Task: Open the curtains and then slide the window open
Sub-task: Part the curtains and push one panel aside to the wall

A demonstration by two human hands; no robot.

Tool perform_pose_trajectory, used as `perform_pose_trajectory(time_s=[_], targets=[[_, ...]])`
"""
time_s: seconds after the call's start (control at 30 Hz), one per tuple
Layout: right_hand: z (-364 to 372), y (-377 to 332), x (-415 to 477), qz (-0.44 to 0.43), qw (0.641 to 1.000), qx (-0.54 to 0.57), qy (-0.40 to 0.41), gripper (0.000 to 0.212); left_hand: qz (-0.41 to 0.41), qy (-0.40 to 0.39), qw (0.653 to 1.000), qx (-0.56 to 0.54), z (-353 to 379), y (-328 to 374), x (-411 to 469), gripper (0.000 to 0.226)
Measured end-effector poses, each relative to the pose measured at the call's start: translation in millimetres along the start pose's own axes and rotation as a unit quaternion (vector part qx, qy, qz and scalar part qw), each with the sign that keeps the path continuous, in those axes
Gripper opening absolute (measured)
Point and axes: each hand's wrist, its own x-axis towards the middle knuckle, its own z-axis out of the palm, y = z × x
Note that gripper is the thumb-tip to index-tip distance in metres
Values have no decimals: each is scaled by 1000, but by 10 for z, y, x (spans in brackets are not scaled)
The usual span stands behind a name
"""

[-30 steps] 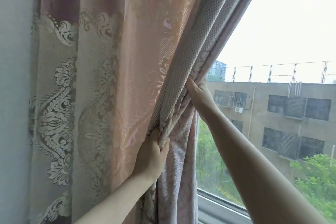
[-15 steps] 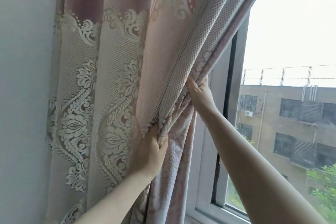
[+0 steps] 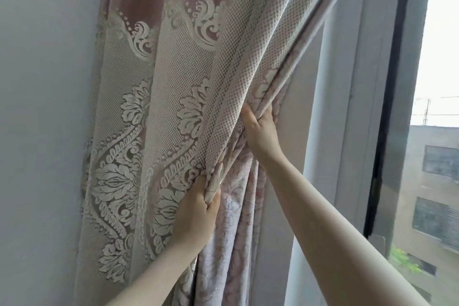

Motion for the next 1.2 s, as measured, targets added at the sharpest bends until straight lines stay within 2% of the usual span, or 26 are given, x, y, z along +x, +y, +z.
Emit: perform_pose_trajectory(time_s=[0.23, 0.4, 0.57, 0.67, 0.73, 0.8, 0.93, 1.2], targets=[[548, 303, 166, -13, 999, 15, -43, 55, -37, 6, 999, -5, -71, -445, 189, 20], [1076, 514, 452, -25, 999, 10, -46, 56, -54, 5, 998, -12, -202, -902, 505, 20], [1741, 787, 656, -13, 999, -6, -39, 72, -73, 9, 997, -11, -383, -1463, 782, 41], [2150, 950, 739, -8, 999, -4, -41, 73, -85, 7, 996, 7, -524, -1794, 925, 54], [2396, 1060, 805, 1, 999, -7, -47, 75, -71, 14, 997, 15, -605, -1991, 1040, 51], [2651, 1156, 862, 13, 998, -9, -53, 77, -68, 16, 998, 7, -699, -2202, 1166, 36], [2979, 1281, 953, -2, 999, -6, -40, 68, -66, 4, 998, 8, -810, -2528, 1362, 23], [3377, 1488, 1196, -27, 999, 1, -20, 65, -34, 6, 999, 2, -887, -2978, 1700, 36]])
